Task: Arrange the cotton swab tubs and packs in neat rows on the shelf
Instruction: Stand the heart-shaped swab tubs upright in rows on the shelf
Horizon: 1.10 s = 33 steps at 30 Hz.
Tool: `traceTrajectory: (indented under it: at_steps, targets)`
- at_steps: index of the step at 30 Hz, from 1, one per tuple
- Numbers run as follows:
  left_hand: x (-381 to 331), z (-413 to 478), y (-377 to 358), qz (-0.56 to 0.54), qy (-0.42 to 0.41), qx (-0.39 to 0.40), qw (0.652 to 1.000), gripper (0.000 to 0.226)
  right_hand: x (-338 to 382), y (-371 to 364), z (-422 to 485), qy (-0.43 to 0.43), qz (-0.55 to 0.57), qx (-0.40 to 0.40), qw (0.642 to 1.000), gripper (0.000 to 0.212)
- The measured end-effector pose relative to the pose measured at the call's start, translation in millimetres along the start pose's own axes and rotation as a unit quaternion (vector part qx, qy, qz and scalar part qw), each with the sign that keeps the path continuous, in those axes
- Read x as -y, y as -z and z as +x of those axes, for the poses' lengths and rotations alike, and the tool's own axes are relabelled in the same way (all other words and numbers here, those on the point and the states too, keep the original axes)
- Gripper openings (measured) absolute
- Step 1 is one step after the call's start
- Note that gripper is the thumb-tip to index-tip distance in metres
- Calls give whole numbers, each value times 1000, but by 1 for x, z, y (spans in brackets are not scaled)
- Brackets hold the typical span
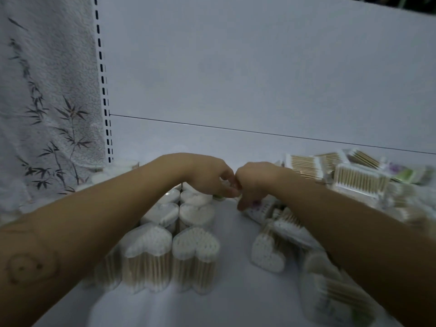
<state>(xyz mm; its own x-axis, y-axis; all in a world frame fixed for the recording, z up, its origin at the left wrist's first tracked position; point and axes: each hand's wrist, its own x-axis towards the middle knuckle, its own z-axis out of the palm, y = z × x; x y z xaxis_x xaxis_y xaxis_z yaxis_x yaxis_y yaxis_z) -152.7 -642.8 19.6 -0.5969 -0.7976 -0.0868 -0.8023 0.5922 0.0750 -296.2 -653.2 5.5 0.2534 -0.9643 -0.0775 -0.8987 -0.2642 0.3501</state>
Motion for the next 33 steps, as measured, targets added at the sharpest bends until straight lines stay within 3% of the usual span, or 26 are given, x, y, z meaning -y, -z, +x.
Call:
traceTrajectory:
  at_steps: [3,7,9,12,15,18,22,25,26,28,30,32,33]
  targets:
    - [-2,-3,-1,4,10,14,1000,44,3,-9,4,-8,-50,18,999,44]
    - [-3,-6,-4,4,30,-2,1000,51,1,-14,-1,-26,-54,3,998,36]
    - [-2,-7,-4,-8,43,-16,999,56,-4,-11,-3,-40,-2,-21,999,36]
    - [-3,-10,-2,-30,64,-40,997,67,-18,5,-12,-62,187,-48,979,36]
    - [-1,-12,-2,-88,83,-84,989,72,-31,18,-28,-77,438,-66,893,31]
    - [1,-13,-2,-167,105,-156,968,81,-40,22,-40,-81,602,-110,786,25]
    - [-4,-13,4,-306,131,-287,898,69,-42,24,-42,-71,730,-146,664,28]
    - [-10,-12,7,-437,99,-300,842,45,-40,24,-39,-57,783,-116,609,30]
    - [-11,-12,8,-469,90,-296,827,41,-40,23,-38,-53,787,-94,608,32]
    - [-12,-13,12,-518,72,-279,805,37,-41,20,-38,-48,764,-60,641,35]
    - [-9,-13,14,-516,63,-271,810,39,-43,17,-39,-46,682,-63,727,43]
    - [-7,-13,16,-464,68,-269,841,47,-44,14,-43,-16,545,-110,831,73]
    - [-7,-12,16,-440,71,-267,855,52,-42,15,-45,13,487,-145,861,86]
